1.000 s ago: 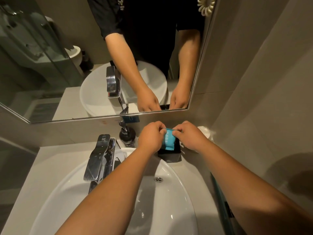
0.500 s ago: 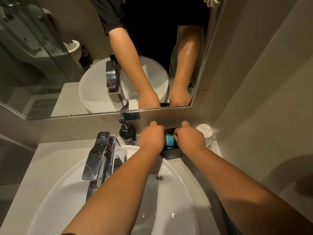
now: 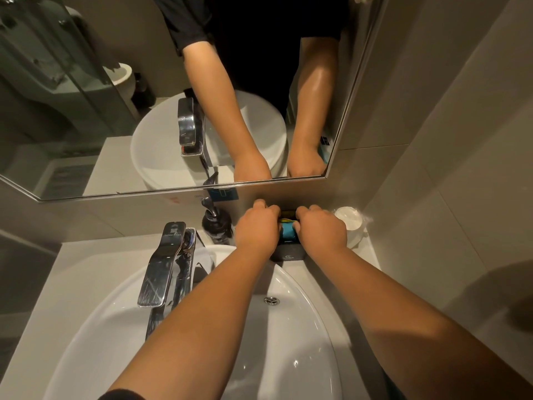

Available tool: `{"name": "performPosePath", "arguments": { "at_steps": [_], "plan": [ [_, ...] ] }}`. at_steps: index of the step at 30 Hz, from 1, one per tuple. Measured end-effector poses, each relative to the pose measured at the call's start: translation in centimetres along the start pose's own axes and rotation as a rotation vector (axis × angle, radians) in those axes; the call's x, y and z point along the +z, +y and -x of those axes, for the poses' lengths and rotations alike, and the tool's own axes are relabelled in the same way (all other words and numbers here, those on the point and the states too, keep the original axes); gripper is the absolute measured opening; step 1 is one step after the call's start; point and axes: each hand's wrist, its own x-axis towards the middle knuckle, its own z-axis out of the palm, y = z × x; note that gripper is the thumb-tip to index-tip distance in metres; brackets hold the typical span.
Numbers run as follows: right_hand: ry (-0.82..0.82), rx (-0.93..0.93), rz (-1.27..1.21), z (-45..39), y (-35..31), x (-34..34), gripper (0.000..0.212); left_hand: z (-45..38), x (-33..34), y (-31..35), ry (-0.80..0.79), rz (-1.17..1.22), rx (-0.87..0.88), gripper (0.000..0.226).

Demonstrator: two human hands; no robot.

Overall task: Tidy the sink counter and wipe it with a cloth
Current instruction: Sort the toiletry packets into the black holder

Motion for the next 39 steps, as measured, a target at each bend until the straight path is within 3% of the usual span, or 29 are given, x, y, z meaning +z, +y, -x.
{"name": "performPosePath", "arguments": {
  "at_steps": [11,16,19,22,25,30,32,35,37,39],
  "plan": [
    [-0.014,0.033,-0.004,-1.6,-0.6,-0.5,0.043,0.1,-0.1,0.1,0.013,0.062,0.003,0.025],
    [0.002,0.044,-0.068,-1.3,-0.6,-0.5,0.035,0.4,-0.3,0.1,0.059,0.107,-0.009,0.022],
    [0.051,0.053,-0.184,-0.5,-0.4,-1.6,0.026,1.4,-0.5,0.3,0.146,0.219,-0.087,0.020],
    [0.186,0.100,-0.466,2.7,0.9,-3.1,0.022,3.9,0.2,0.3,0.267,0.347,-0.220,0.023],
    [0.323,0.230,-0.647,8.7,3.6,-3.5,0.015,7.8,2.1,-0.5,0.252,0.340,-0.252,0.034],
    [0.202,0.500,-0.589,18.0,7.6,0.1,0.029,10.3,4.3,-2.5,0.035,-0.052,0.078,0.057],
    [0.203,0.508,-0.488,20.0,8.7,2.2,0.025,10.3,4.4,-2.9,-0.020,-0.101,0.160,0.064],
    [-0.019,0.472,-0.224,21.6,8.8,4.6,0.020,10.3,4.4,-3.3,-0.026,-0.128,0.193,0.067],
    [-0.189,0.525,-0.132,22.0,8.3,5.6,0.030,10.3,4.5,-3.3,-0.036,-0.155,0.199,0.069],
    [-0.252,0.528,-0.066,22.1,7.9,6.1,0.039,10.3,4.5,-3.3,-0.041,-0.160,0.201,0.071]
  ]
}}
